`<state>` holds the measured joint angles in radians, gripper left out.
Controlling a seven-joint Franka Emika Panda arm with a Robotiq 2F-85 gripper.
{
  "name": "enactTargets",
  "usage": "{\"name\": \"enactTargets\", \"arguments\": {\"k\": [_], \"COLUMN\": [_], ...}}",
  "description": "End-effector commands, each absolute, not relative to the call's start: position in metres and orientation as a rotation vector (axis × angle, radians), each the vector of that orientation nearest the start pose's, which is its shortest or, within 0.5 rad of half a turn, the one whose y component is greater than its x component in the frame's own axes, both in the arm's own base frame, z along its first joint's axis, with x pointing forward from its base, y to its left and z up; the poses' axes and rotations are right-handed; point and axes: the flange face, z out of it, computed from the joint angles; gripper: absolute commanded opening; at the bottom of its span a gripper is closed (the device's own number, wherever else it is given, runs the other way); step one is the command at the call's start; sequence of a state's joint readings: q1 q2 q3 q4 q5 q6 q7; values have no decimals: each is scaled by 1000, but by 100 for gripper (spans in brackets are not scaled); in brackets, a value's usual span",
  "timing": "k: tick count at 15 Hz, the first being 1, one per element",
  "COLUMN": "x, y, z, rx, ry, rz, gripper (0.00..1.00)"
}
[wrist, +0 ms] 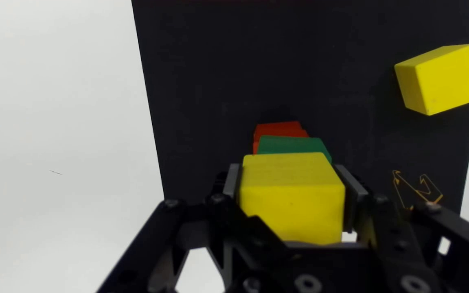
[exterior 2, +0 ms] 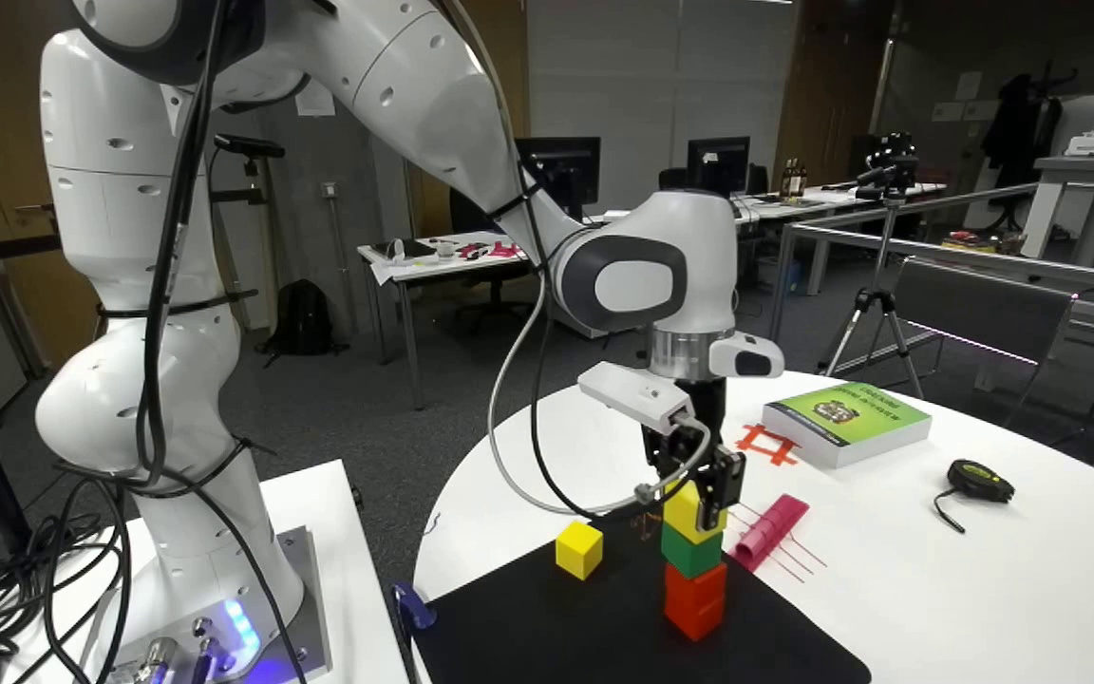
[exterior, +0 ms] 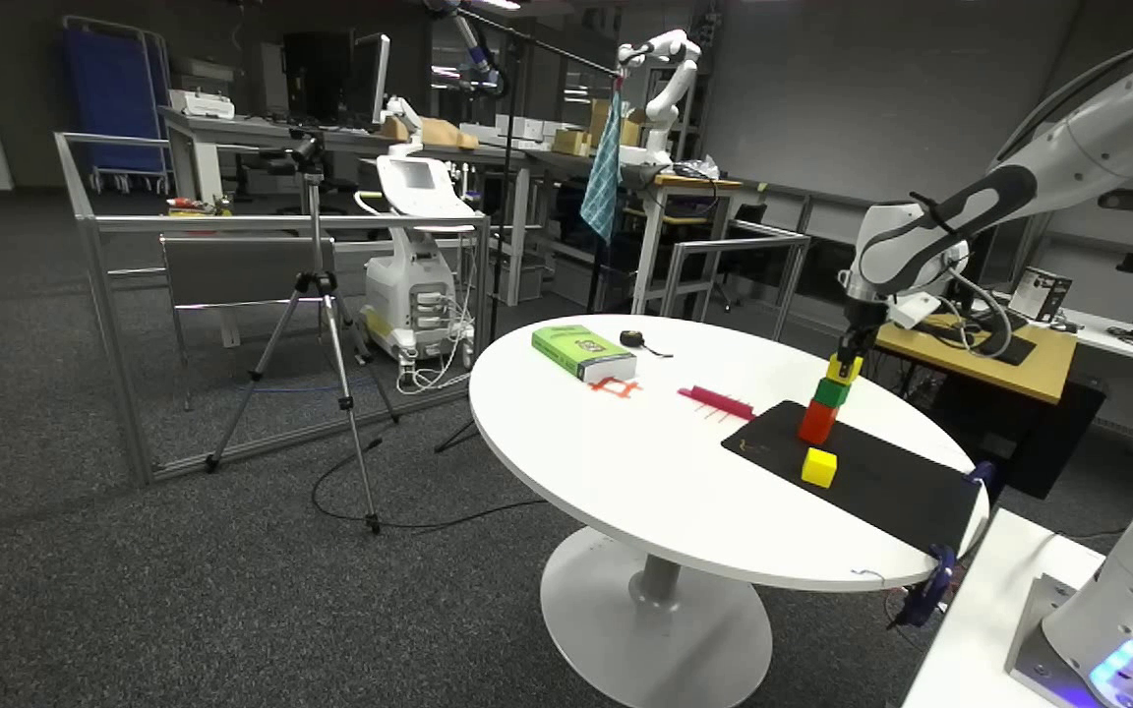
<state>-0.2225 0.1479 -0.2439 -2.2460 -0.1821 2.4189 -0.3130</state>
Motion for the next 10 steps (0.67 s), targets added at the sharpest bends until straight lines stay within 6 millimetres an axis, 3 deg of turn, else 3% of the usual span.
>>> {"name": "enactTargets", "arguments": {"k": [1,10], "x": [484,485], "y": [-244,-245], "z": [303,301], "rx": [-3309,-3312], "ry": [6,0], "rz": [43,45], "gripper": [33,33]}}
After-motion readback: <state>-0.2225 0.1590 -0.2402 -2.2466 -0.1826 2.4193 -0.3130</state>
